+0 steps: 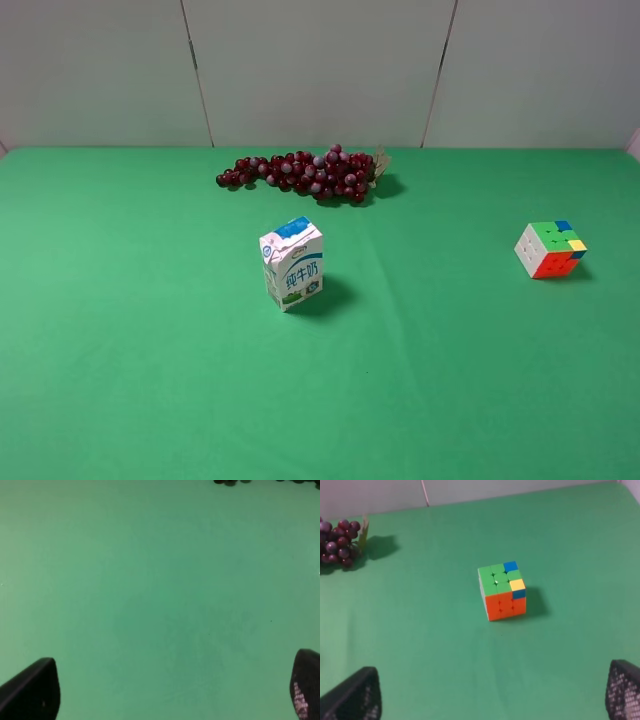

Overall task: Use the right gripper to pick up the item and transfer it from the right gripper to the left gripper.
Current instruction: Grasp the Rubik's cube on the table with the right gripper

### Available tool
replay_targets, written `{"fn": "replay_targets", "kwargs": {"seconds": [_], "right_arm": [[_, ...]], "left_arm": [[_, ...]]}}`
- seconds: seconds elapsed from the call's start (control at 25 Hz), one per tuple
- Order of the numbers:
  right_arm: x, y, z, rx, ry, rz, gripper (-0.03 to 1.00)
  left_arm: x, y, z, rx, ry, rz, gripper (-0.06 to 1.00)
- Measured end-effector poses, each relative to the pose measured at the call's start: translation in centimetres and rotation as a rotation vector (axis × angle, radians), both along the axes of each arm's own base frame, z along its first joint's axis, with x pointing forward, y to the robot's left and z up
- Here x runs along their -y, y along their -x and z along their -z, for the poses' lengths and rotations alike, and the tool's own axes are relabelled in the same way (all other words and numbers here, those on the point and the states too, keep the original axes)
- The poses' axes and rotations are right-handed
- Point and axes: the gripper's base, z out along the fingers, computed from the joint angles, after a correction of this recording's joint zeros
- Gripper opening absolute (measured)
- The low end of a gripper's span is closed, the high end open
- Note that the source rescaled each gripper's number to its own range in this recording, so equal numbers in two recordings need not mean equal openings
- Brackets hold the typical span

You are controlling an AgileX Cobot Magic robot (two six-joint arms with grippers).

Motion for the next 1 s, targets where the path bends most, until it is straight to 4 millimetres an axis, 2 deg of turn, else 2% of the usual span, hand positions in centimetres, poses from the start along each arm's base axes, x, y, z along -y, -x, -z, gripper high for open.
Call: {"fn": "replay_targets", "kwargs": {"seconds": [1.0], "right_arm": [[0.08,-0.01,-0.02,0.003,0.009,0.006,0.92]], "left_arm": [[0.00,0.00,0.00,0.000,0.000,0.000,0.78]]}}
